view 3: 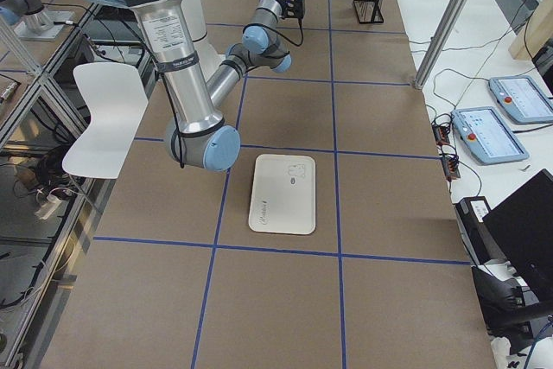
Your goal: Left arm grabs green cup and hands to right arm on tray
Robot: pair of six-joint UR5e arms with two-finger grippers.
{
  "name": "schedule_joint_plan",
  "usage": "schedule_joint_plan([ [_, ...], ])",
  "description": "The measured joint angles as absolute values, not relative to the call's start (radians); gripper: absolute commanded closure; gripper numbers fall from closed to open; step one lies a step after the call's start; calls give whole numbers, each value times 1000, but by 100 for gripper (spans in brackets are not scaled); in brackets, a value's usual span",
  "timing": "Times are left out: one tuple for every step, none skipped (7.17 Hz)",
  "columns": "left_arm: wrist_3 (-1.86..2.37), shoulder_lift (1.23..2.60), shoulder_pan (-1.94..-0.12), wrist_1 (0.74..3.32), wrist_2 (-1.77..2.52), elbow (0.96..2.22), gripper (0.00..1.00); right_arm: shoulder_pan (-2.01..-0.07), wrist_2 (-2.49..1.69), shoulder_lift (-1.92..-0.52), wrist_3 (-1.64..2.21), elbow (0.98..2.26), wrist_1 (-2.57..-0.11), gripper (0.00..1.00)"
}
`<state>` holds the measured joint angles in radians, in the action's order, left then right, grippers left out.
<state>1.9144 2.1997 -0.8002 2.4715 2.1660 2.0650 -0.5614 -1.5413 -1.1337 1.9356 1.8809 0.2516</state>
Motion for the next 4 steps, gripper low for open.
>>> schedule_joint_plan([
  [1914, 2200, -796, 2472, 2166, 2065, 89, -561, -1540, -1134, 1937, 1883, 251, 20],
  [1914, 2200, -791, 2473, 2166, 2065, 89, -561, -1538, -1134, 1937, 1883, 249, 20],
  [1914, 2200, -788, 2473, 2165, 2064, 89, -561, -1537, -1134, 1937, 1884, 243, 20],
  [1914, 2201, -786, 2473, 2165, 2063, 89, -560, -1537, -1134, 1937, 1885, 234, 22],
])
